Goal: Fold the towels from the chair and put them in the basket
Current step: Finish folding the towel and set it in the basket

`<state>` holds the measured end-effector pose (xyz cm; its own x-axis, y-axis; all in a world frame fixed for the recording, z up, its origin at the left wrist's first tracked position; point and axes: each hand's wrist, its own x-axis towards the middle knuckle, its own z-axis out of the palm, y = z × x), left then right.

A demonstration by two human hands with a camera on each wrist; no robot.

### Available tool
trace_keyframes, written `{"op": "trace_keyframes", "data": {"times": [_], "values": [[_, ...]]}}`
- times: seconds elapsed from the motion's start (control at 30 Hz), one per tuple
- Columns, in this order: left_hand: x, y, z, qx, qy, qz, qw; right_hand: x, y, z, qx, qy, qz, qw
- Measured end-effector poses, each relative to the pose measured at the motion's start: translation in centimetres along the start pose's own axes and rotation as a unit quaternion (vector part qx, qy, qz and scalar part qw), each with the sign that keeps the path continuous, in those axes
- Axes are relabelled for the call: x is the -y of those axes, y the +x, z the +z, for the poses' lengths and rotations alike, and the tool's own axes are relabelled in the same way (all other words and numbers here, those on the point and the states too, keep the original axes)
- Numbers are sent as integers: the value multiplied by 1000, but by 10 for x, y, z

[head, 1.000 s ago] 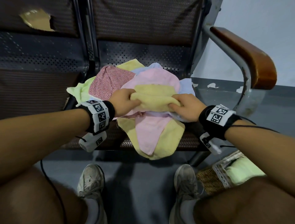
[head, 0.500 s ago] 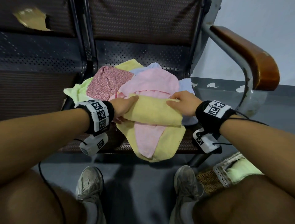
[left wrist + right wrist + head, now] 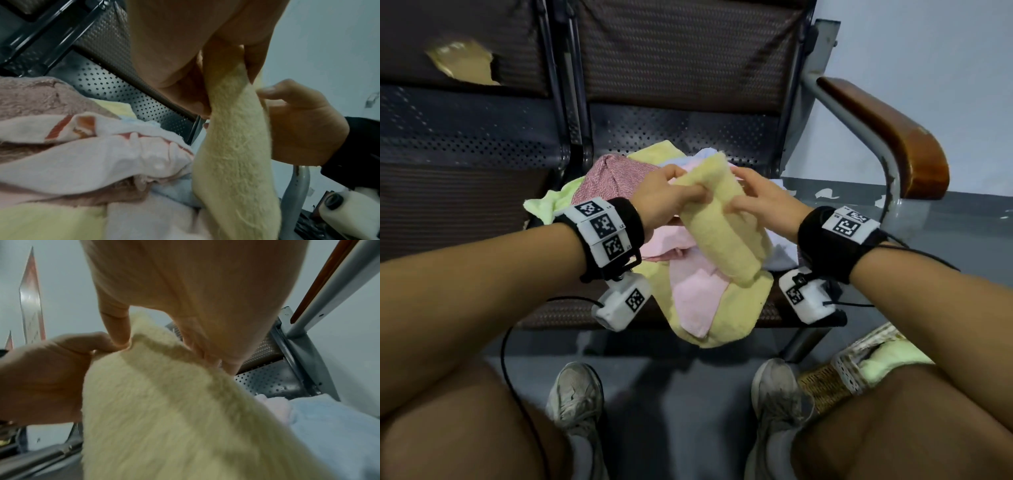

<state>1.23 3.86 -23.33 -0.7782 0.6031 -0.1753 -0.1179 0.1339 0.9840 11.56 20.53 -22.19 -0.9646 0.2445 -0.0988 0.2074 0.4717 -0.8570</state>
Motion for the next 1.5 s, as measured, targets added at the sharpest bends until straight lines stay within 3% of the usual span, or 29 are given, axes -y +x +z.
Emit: {"op": "trace_keyframes", "data": {"times": [0.13,0.23,0.33,0.47,0.53,0.73,0.87,1.03,1.27,1.33,1.5], "values": [[-14,-17,-4,14,-43,36,998,22,-14,8,-5,71,32,997],[-13,-26,-4,23,-45,14,999,27,-24,7,-47,137,32,989],[-2,-37,7,110,30,-51,992,30,-39,-5,-86,203,45,974],[4,-46,42,189,71,-60,977,14,-67,-38,-154,262,84,949],[2,-50,71,229,87,-66,967,-7,-88,-61,-185,272,100,939],[22,-57,197,334,157,-97,924,-104,-183,-150,-174,251,211,928],[53,-69,291,370,197,-115,901,-182,-258,-182,-234,251,291,893],[120,-86,380,380,280,-108,875,-271,-318,-181,-282,254,386,841],[195,-95,444,401,469,-97,781,-370,-334,-156,-283,218,473,805],[204,-92,452,398,511,-95,756,-387,-334,-148,-260,202,480,813],[211,-82,456,392,567,-93,719,-401,-333,-140,-173,19,498,850]]}}
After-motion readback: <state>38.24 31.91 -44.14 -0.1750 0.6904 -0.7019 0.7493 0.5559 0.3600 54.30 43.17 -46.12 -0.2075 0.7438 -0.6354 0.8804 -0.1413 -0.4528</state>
